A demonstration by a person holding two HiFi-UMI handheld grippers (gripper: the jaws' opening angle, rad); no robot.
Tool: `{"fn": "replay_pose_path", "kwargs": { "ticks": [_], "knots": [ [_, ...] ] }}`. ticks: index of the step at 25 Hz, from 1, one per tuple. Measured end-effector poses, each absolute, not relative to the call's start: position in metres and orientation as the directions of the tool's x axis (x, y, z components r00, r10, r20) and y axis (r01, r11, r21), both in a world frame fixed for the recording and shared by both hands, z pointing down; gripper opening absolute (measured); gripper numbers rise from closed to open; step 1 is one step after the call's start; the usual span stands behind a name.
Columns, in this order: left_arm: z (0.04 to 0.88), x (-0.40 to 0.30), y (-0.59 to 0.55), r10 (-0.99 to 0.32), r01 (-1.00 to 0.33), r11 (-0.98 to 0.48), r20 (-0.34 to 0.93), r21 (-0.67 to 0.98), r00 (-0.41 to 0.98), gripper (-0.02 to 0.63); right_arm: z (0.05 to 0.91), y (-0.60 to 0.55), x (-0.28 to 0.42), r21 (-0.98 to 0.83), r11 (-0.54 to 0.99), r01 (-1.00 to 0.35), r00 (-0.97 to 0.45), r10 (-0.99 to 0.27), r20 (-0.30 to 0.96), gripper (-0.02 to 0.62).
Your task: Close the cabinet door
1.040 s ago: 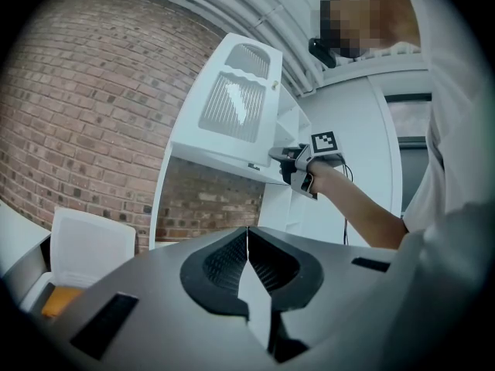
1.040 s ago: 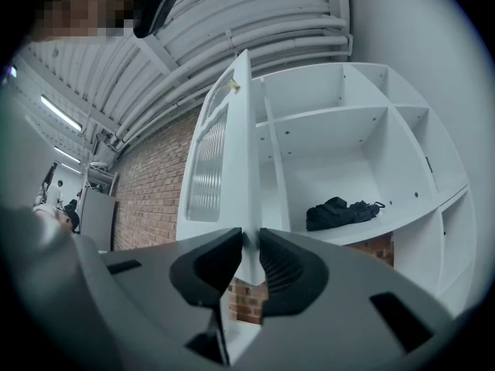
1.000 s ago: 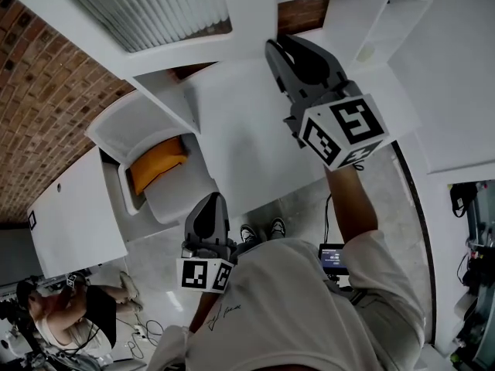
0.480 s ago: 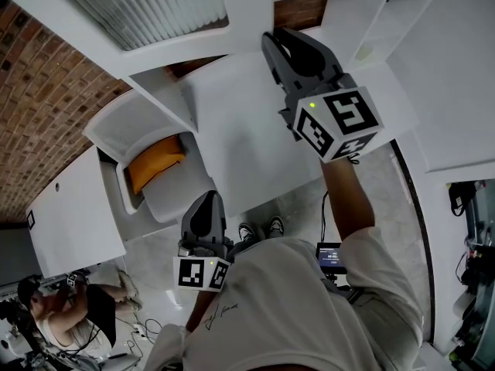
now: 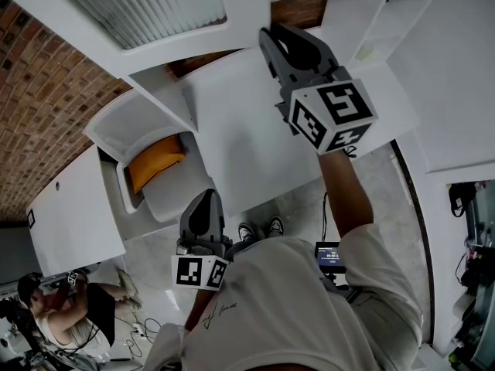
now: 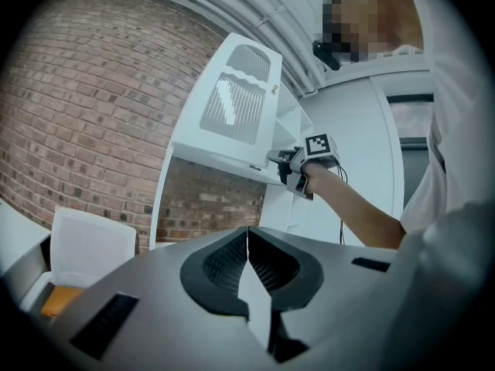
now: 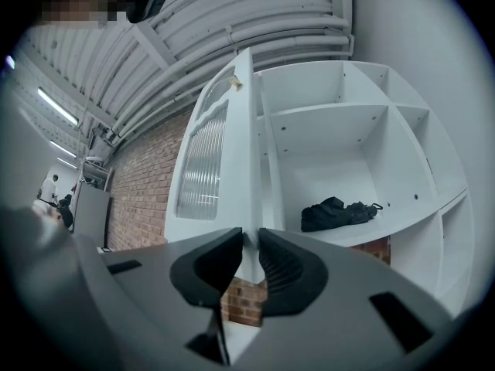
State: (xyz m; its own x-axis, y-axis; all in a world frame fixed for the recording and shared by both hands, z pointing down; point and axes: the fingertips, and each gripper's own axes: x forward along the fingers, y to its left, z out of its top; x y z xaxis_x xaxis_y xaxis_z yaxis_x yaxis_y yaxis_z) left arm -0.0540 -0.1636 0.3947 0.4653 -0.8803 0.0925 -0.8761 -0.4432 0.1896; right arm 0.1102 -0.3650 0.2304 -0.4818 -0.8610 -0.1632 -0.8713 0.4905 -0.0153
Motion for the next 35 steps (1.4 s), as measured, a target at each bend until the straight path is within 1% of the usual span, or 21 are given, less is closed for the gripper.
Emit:
{"fn": "replay_pose_path", "kwargs": {
  "ticks": [17, 26, 35],
  "knots": [
    [0.397, -0.046, -0.171, -0.881, -0.878, -0.445, 0.091, 0.180, 0.465, 0.017, 0.231, -0.379, 0.110, 0.037, 0.452, -0.891, -0.452, -0.878, -0.157, 0.068],
    [0.385, -0.058, -0.190, -0.903, -0.900, -0.416, 0.055, 0.132, 0.426, 0.017, 0.232, -0.386, 0.111, 0.048, 0.437, -0.898, -0.439, -0.885, -0.157, 0.063],
    [0.378, -0.065, -0.202, -0.919, -0.911, -0.385, 0.026, 0.149, 0.393, 0.017, 0.232, -0.395, 0.110, 0.045, 0.432, -0.901, -0.434, -0.888, -0.152, 0.063]
  ]
}}
